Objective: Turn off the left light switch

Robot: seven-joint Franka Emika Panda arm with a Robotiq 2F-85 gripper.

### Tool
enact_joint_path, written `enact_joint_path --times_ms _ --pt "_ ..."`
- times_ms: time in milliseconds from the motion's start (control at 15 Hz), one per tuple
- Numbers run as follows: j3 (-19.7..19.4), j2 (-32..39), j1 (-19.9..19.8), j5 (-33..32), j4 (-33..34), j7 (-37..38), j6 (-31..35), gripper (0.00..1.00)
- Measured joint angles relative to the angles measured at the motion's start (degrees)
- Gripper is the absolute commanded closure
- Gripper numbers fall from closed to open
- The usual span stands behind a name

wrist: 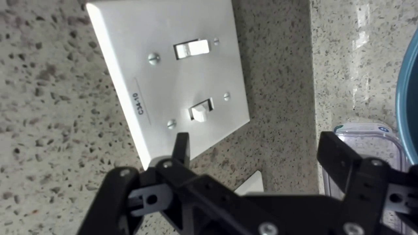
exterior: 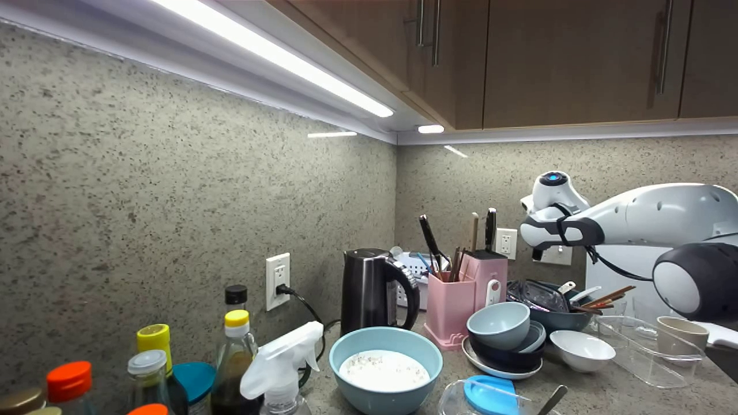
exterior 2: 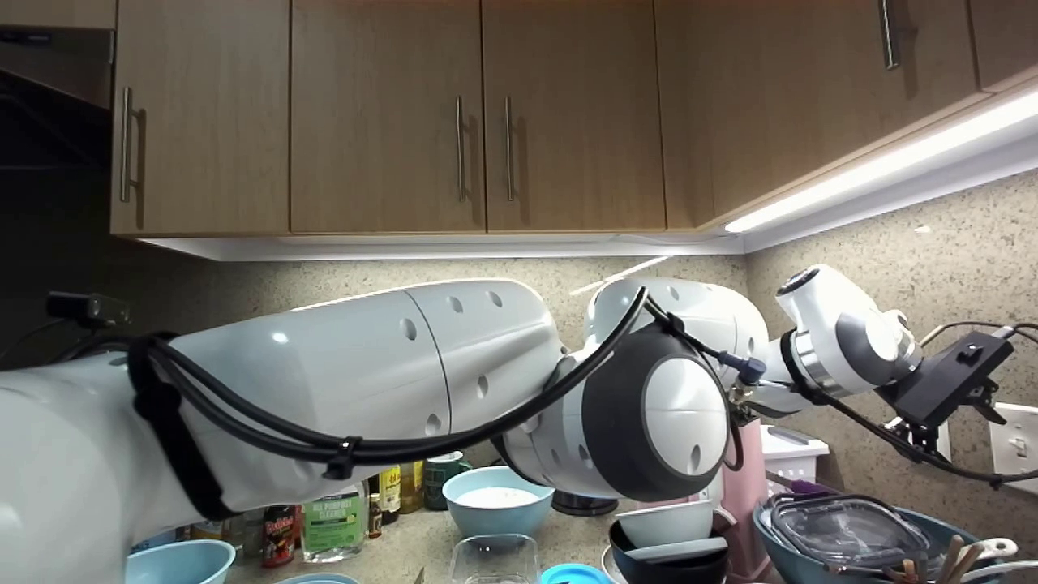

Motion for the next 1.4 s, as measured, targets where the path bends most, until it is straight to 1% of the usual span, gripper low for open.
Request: enact_joint_path --times_ms 333,867,1000,1200,1400 --pt "-1.4 -0.29 -0.3 0.0 -0.07 0.25 0.0 0.0" --pt "-1.42 -0.12 -0.95 0.0 -0.2 0.25 -0.02 0.0" --pt "-0.75 0.16 -1.11 0.06 -0.22 0.11 -0.02 0.0" --pt "1.44 0.39 -1.44 0.37 -0.2 -0.56 0.99 0.0" --pt "1.82 0.39 -1.57 0.37 -0.15 -0.56 1.2 0.0"
